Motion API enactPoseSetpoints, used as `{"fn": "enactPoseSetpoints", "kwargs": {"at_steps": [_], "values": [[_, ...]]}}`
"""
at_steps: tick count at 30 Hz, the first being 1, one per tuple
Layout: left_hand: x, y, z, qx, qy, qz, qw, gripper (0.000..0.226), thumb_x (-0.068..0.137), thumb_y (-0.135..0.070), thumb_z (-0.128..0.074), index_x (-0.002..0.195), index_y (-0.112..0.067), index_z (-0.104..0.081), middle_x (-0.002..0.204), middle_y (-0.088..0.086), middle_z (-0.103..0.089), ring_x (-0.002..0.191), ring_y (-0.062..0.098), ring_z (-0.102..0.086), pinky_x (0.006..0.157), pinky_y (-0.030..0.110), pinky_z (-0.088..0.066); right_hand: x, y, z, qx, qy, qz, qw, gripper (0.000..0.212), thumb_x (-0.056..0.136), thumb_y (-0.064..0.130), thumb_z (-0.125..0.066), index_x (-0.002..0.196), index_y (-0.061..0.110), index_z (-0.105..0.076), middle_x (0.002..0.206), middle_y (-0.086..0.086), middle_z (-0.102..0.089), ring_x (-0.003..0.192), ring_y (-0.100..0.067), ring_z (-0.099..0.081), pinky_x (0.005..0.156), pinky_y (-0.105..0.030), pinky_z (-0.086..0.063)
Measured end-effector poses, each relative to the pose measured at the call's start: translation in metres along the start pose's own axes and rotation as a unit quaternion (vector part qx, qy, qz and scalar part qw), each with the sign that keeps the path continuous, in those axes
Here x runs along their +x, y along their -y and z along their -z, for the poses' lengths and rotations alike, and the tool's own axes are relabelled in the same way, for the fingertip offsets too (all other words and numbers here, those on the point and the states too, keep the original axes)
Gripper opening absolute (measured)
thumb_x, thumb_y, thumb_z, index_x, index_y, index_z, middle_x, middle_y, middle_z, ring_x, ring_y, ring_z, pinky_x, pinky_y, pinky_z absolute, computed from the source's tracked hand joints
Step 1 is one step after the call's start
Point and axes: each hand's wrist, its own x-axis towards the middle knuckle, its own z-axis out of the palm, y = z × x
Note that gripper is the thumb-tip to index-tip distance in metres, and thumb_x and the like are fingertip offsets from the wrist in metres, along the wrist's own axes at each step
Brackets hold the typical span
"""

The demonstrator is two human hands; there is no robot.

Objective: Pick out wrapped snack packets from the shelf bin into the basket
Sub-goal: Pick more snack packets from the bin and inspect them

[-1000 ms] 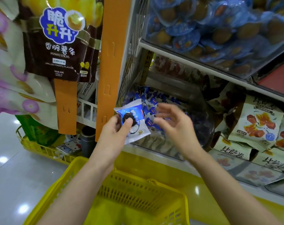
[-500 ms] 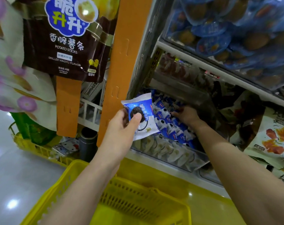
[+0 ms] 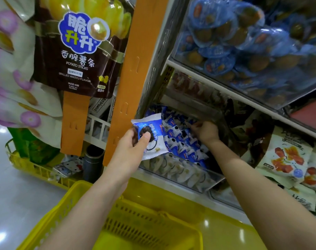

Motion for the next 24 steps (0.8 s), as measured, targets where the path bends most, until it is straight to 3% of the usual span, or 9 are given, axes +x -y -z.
{"fn": "enactPoseSetpoints", "kwargs": {"at_steps": [2,5,9,11,13,15,17,19,24], "values": [[-0.004,0.001,-0.002,0.004,0.002,0.005,1.0,0.023,0.096,-0.026,-0.047,0.113,-0.015,-0.056,0.069,-0.016,-0.054,0.057,-0.017,-0.053,0.051,-0.001,-0.039,-0.005,-0.001,0.004,0.003,0.012,0.009,1.0,0.023,0.094,0.02,-0.052,0.106,0.003,-0.063,0.104,-0.017,-0.064,0.088,-0.023,-0.058,0.063,-0.022,-0.04],[-0.011,0.003,-0.001,0.007,-0.001,0.007,1.0,0.023,0.095,-0.026,-0.047,0.114,-0.015,-0.055,0.076,-0.013,-0.056,0.059,-0.017,-0.054,0.051,0.0,-0.039,-0.008,-0.004,0.002,0.002,0.07,0.007,0.998,0.034,0.094,0.025,-0.053,0.117,0.001,-0.057,0.115,-0.017,-0.061,0.103,-0.027,-0.057,0.076,-0.025,-0.04],[-0.013,0.006,-0.002,0.016,0.003,0.014,1.0,0.029,0.095,-0.03,-0.048,0.122,-0.02,-0.053,0.103,-0.01,-0.063,0.087,-0.007,-0.057,0.057,0.005,-0.043,-0.004,-0.004,-0.005,-0.054,0.13,0.006,0.99,0.046,0.095,0.032,-0.049,0.128,0.0,-0.049,0.125,-0.019,-0.056,0.112,-0.031,-0.055,0.088,-0.033,-0.043],[-0.011,0.007,-0.002,0.017,0.01,0.025,1.0,0.031,0.095,-0.031,-0.048,0.124,-0.021,-0.051,0.107,-0.008,-0.064,0.091,-0.004,-0.058,0.055,0.003,-0.043,0.0,-0.002,-0.008,-0.085,0.144,-0.003,0.986,0.046,0.097,0.034,-0.046,0.13,0.002,-0.048,0.125,-0.018,-0.056,0.111,-0.031,-0.055,0.085,-0.033,-0.043],[-0.007,0.008,-0.002,0.016,0.015,0.026,0.999,0.032,0.095,-0.031,-0.048,0.125,-0.022,-0.051,0.107,-0.009,-0.064,0.091,-0.004,-0.058,0.053,0.002,-0.043,0.006,-0.001,-0.009,-0.118,0.166,-0.006,0.979,0.039,0.097,0.035,-0.044,0.117,0.003,-0.055,0.108,-0.017,-0.061,0.091,-0.026,-0.06,0.07,-0.028,-0.042],[-0.004,0.007,-0.002,0.012,0.019,0.023,0.999,0.032,0.095,-0.031,-0.048,0.126,-0.022,-0.05,0.105,-0.01,-0.063,0.086,-0.007,-0.059,0.053,0.002,-0.043,0.012,0.001,-0.01,-0.128,0.179,-0.021,0.975,0.032,0.095,0.035,-0.048,0.089,0.005,-0.057,0.079,-0.009,-0.06,0.063,-0.016,-0.052,0.053,-0.025,-0.036],[0.0,0.007,-0.002,0.006,0.021,0.017,1.0,0.032,0.095,-0.03,-0.047,0.125,-0.02,-0.05,0.1,-0.01,-0.062,0.075,-0.012,-0.06,0.051,0.0,-0.041,0.016,0.003,-0.01,-0.122,0.182,-0.042,0.975,0.035,0.092,0.034,-0.054,0.068,0.009,-0.05,0.062,-0.003,-0.051,0.053,-0.012,-0.044,0.046,-0.023,-0.031],[0.002,0.008,-0.003,0.006,0.027,0.016,0.999,0.031,0.095,-0.03,-0.047,0.124,-0.02,-0.051,0.099,-0.01,-0.062,0.072,-0.014,-0.059,0.05,0.0,-0.041,0.019,0.005,-0.011,-0.109,0.182,-0.057,0.975,0.036,0.09,0.032,-0.059,0.063,0.011,-0.045,0.06,-0.003,-0.049,0.053,-0.013,-0.045,0.047,-0.024,-0.033],[0.001,0.01,-0.007,0.001,0.051,0.027,0.998,0.024,0.094,-0.029,-0.049,0.115,-0.02,-0.055,0.096,-0.009,-0.066,0.07,-0.014,-0.061,0.05,0.002,-0.042,0.011,0.005,-0.012,-0.015,0.091,-0.043,0.995,0.027,0.091,0.024,-0.056,0.104,0.001,-0.057,0.101,-0.018,-0.063,0.086,-0.029,-0.06,0.069,-0.031,-0.046]]}}
